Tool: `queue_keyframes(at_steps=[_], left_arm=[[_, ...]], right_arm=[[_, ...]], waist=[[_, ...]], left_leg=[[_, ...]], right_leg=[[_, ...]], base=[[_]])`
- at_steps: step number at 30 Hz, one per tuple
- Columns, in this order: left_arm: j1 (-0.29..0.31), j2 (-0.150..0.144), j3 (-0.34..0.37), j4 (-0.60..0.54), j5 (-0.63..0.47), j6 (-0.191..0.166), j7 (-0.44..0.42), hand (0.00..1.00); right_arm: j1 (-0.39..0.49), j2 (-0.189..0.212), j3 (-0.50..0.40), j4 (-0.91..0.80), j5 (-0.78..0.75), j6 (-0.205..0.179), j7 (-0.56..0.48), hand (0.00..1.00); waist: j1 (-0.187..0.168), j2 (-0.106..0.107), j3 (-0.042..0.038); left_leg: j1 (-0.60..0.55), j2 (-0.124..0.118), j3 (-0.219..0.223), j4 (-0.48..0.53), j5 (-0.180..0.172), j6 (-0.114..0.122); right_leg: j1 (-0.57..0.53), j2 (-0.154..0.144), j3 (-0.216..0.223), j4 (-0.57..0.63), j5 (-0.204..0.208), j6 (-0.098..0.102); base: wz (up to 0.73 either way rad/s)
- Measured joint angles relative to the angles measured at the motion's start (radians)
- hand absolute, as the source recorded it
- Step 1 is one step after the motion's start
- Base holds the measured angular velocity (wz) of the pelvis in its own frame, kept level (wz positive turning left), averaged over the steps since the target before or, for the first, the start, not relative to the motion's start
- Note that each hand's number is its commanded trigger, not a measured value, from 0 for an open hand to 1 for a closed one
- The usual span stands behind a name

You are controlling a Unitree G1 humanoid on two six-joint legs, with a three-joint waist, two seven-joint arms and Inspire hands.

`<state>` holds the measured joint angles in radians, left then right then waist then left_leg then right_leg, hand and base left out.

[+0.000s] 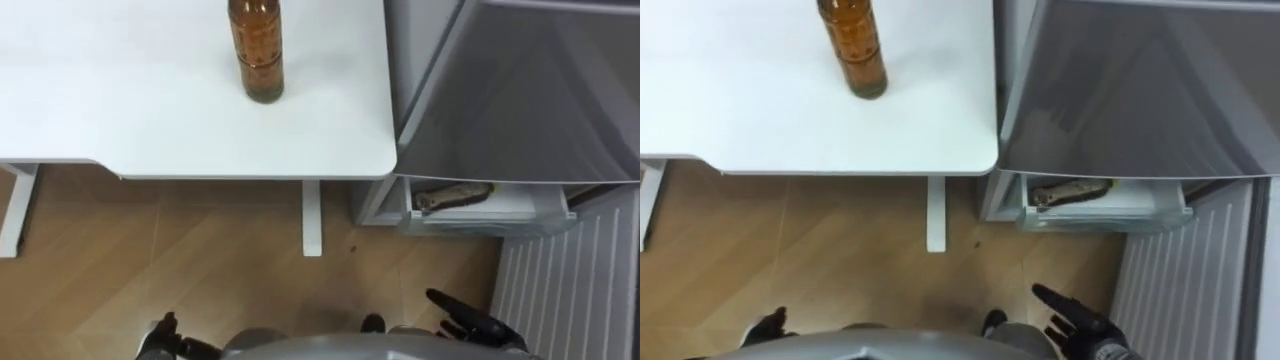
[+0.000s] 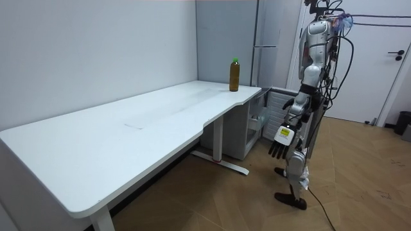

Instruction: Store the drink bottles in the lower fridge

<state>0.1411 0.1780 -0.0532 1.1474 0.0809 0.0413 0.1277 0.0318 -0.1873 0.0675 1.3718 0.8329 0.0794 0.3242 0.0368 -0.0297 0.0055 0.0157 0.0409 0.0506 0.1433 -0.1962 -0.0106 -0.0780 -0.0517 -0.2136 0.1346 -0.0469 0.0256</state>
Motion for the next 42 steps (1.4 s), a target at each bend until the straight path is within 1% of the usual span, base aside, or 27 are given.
queue_keyframes(at_steps=[1, 3, 5, 7, 8, 10, 12, 16, 19, 22, 26, 28, 31, 34, 37, 39, 40, 41, 42], left_arm=[[0.001, -0.005, 0.023, 0.002, 0.001, 0.000, 0.000, 0.00], [0.004, -0.008, 0.051, -0.002, 0.002, -0.001, 0.000, 0.00], [0.005, -0.008, 0.062, -0.003, 0.002, -0.001, 0.000, 0.00], [0.014, -0.008, 0.068, -0.011, 0.002, 0.000, 0.000, 0.00], [0.014, -0.007, 0.070, -0.011, 0.000, 0.001, 0.000, 0.00], [0.015, -0.007, 0.072, -0.011, 0.001, 0.004, 0.000, 0.00], [0.008, -0.008, 0.092, -0.010, 0.001, 0.005, -0.001, 0.00], [0.007, -0.007, 0.110, -0.010, 0.002, 0.004, -0.004, 0.00], [0.003, -0.007, 0.110, -0.010, 0.001, 0.004, -0.005, 0.00], [0.003, -0.007, 0.111, -0.008, -0.001, 0.004, -0.005, 0.00], [-0.003, -0.011, 0.130, -0.008, -0.015, 0.006, -0.004, 0.00], [-0.003, -0.015, 0.130, -0.008, -0.076, 0.006, -0.001, 0.00], [-0.006, -0.018, 0.131, -0.008, -0.139, 0.006, 0.001, 0.00], [-0.012, -0.019, 0.136, -0.009, -0.180, 0.006, 0.018, 0.00], [-0.014, -0.019, 0.169, -0.010, -0.235, 0.003, 0.031, 0.00], [-0.014, -0.018, 0.180, -0.011, -0.321, 0.004, 0.061, 0.00], [-0.012, -0.019, 0.195, -0.011, -0.344, 0.004, 0.065, 0.00], [-0.011, -0.020, 0.230, -0.011, -0.389, 0.004, 0.078, 0.00], [-0.009, -0.020, 0.270, -0.011, -0.433, 0.004, 0.101, 0.00]], right_arm=[[0.003, 0.002, 0.000, -0.001, -0.064, -0.004, -0.008, 0.00], [0.010, 0.002, 0.001, -0.005, -0.163, -0.015, -0.012, 0.00], [0.014, 0.002, 0.006, -0.011, -0.228, -0.017, -0.016, 0.00], [0.017, 0.002, 0.009, -0.022, -0.268, -0.026, -0.017, 0.00], [0.015, 0.002, 0.009, -0.021, -0.294, -0.034, -0.021, 0.00], [0.015, 0.003, 0.008, -0.020, -0.310, -0.033, -0.028, 0.00], [0.012, 0.006, -0.006, -0.024, -0.343, -0.034, -0.034, 0.00], [0.010, 0.012, -0.023, -0.024, -0.374, -0.035, -0.046, 0.00], [0.010, 0.012, -0.022, -0.024, -0.374, -0.035, -0.053, 0.00], [0.012, 0.012, -0.020, -0.034, -0.381, -0.034, -0.065, 0.00], [0.018, 0.015, -0.014, -0.059, -0.415, -0.034, -0.074, 0.00], [0.017, 0.016, -0.010, -0.058, -0.415, -0.034, -0.082, 0.00], [0.018, 0.016, -0.012, -0.058, -0.415, -0.034, -0.083, 0.00], [0.017, 0.016, -0.017, -0.056, -0.416, -0.034, -0.084, 0.00], [0.021, 0.017, -0.033, -0.053, -0.421, -0.034, -0.083, 0.00], [0.023, 0.017, -0.042, -0.053, -0.421, -0.033, -0.083, 0.00], [0.024, 0.017, -0.048, -0.054, -0.424, -0.033, -0.083, 0.00], [0.025, 0.017, -0.060, -0.055, -0.434, -0.033, -0.085, 0.00], [0.027, 0.017, -0.075, -0.055, -0.445, -0.033, -0.085, 0.00]], waist=[[-0.004, -0.001, 0.0044], [-0.005, -0.006, 0.0041], [-0.005, -0.011, 0.0032], [-0.006, -0.015, 0.0011], [-0.007, -0.015, 0.0014], [-0.008, -0.014, 0.0028], [-0.010, -0.016, 0.0030], [-0.011, -0.020, 0.0010], [-0.011, -0.017, 0.0016], [-0.010, -0.014, 0.0027], [-0.009, -0.018, 0.0013], [-0.009, -0.018, 0.0007], [-0.010, -0.015, 0.0014], [-0.010, -0.011, 0.0022], [-0.011, -0.008, 0.0020], [-0.010, -0.003, 0.0015], [-0.008, -0.001, 0.0020], [-0.006, 0.003, 0.0008], [-0.007, 0.008, 0.0013]], left_leg=[[0.010, 0.000, 0.000, 0.000, 0.000, 0.000], [0.013, 0.000, 0.001, -0.004, 0.000, 0.000], [0.013, 0.000, 0.001, -0.008, 0.000, 0.000], [0.016, 0.000, 0.005, -0.009, 0.000, 0.000], [0.022, 0.000, 0.006, -0.009, 0.000, 0.001], [0.034, 0.000, 0.006, -0.009, -0.002, 0.002], [0.037, 0.000, 0.006, -0.010, -0.006, 0.003], [0.040, 0.000, 0.007, -0.008, -0.007, 0.003], [0.041, 0.000, 0.007, -0.008, -0.007, 0.003], [0.046, 0.002, 0.009, -0.009, -0.015, 0.003], [0.051, 0.002, 0.019, -0.007, -0.018, 0.005], [0.060, 0.003, 0.025, -0.008, -0.018, 0.006], [0.070, 0.006, 0.029, -0.008, -0.024, 0.005], [0.082, 0.009, 0.032, -0.010, -0.027, 0.004], [0.086, 0.013, 0.040, -0.008, -0.031, 0.002], [0.093, 0.017, 0.050, -0.009, -0.032, 0.000], [0.097, 0.017, 0.055, -0.011, -0.033, -0.001], [0.103, 0.019, 0.062, -0.011, -0.034, -0.002], [0.111, 0.020, 0.064, -0.012, -0.035, -0.002]], right_leg=[[0.007, 0.000, 0.000, 0.000, -0.001, 0.000], [0.009, 0.000, 0.000, 0.000, -0.003, 0.001], [0.008, 0.000, 0.001, 0.000, -0.004, 0.001], [0.008, 0.001, 0.006, 0.000, -0.004, 0.002], [0.012, 0.002, 0.010, 0.000, -0.004, 0.002], [0.025, 0.002, 0.009, -0.001, -0.008, 0.004], [0.029, 0.002, 0.008, 0.000, -0.010, 0.005], [0.030, 0.002, 0.009, 0.000, -0.011, 0.006], [0.031, 0.002, 0.011, 0.000, -0.011, 0.006], [0.037, 0.004, 0.013, 0.001, -0.014, 0.007], [0.039, 0.004, 0.019, 0.001, -0.014, 0.007], [0.044, 0.005, 0.023, 0.001, -0.014, 0.008], [0.054, 0.008, 0.028, 0.001, -0.015, 0.008], [0.063, 0.012, 0.037, 0.000, -0.015, 0.008], [0.065, 0.019, 0.046, -0.001, -0.015, 0.008], [0.065, 0.024, 0.054, 0.001, -0.015, 0.006], [0.066, 0.025, 0.063, 0.001, -0.016, 0.006], [0.067, 0.029, 0.075, 0.002, -0.016, 0.005], [0.072, 0.030, 0.073, 0.003, -0.016, 0.005]], base=[[0.00], [0.00], [0.00], [-0.04], [0.00], [0.00], [0.00], [0.00], [0.00], [-0.03], [-0.04], [-0.05], [-0.05], [-0.05], [-0.09], [-0.13], [-0.17], [-0.15], [-0.12]])
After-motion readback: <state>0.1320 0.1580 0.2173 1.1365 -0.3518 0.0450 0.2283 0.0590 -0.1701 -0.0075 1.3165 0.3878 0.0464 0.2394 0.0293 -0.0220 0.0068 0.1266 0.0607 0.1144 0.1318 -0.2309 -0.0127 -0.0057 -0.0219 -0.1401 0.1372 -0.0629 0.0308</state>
